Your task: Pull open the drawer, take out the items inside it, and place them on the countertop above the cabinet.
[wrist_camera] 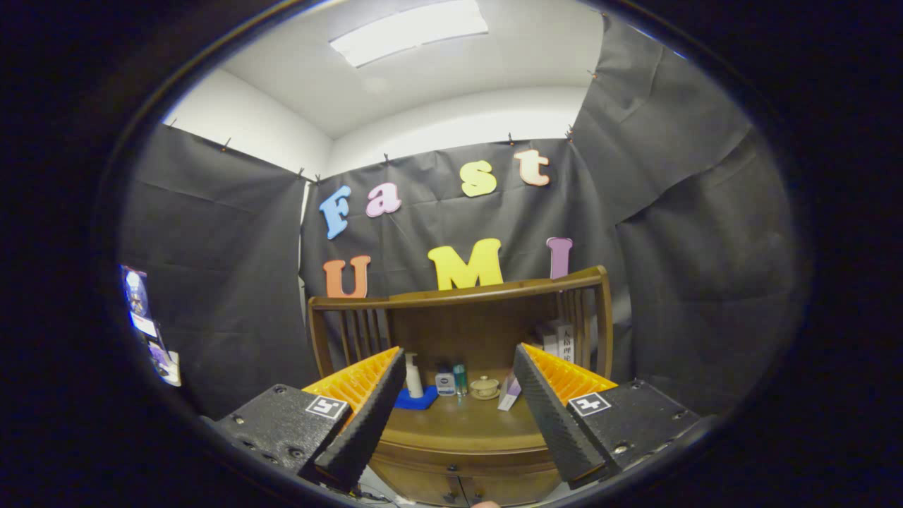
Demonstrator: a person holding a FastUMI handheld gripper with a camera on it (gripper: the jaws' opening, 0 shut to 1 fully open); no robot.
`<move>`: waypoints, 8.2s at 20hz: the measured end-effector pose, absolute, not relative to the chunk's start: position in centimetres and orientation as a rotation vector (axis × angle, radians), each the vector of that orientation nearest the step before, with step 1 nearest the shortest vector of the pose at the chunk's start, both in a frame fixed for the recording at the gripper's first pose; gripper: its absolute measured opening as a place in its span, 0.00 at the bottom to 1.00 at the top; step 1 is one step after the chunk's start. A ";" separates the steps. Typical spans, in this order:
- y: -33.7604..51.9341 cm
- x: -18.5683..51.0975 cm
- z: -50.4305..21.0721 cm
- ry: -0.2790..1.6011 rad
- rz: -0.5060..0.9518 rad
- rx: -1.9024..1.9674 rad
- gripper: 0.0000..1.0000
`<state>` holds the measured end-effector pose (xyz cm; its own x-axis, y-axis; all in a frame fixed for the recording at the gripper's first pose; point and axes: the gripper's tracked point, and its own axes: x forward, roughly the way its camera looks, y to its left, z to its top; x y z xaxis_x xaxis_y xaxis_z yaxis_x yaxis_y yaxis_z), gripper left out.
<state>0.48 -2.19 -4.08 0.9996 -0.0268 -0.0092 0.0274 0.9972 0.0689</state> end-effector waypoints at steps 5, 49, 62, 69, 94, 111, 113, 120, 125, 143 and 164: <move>-0.3 2.0 -8.0 0.018 -0.005 0.061 0.99; 0.2 12.1 -46.9 0.450 -0.286 0.119 0.27; 0.1 10.2 -46.0 0.497 -0.232 0.095 0.21; 0.5 7.7 -45.4 0.496 -0.219 0.069 0.21; 3.1 -5.5 -44.1 0.547 -0.108 0.066 0.21; 3.9 -9.3 -39.1 0.709 -0.008 0.109 0.44; 4.4 -8.7 -37.4 0.717 0.020 0.136 0.50; 3.1 -3.4 -33.8 0.752 0.064 0.024 0.76; 1.5 0.1 -35.4 0.908 0.038 0.037 0.76; -1.0 3.8 -44.2 1.306 -0.017 0.010 0.40; 0.4 10.4 -32.7 1.068 0.001 0.027 0.19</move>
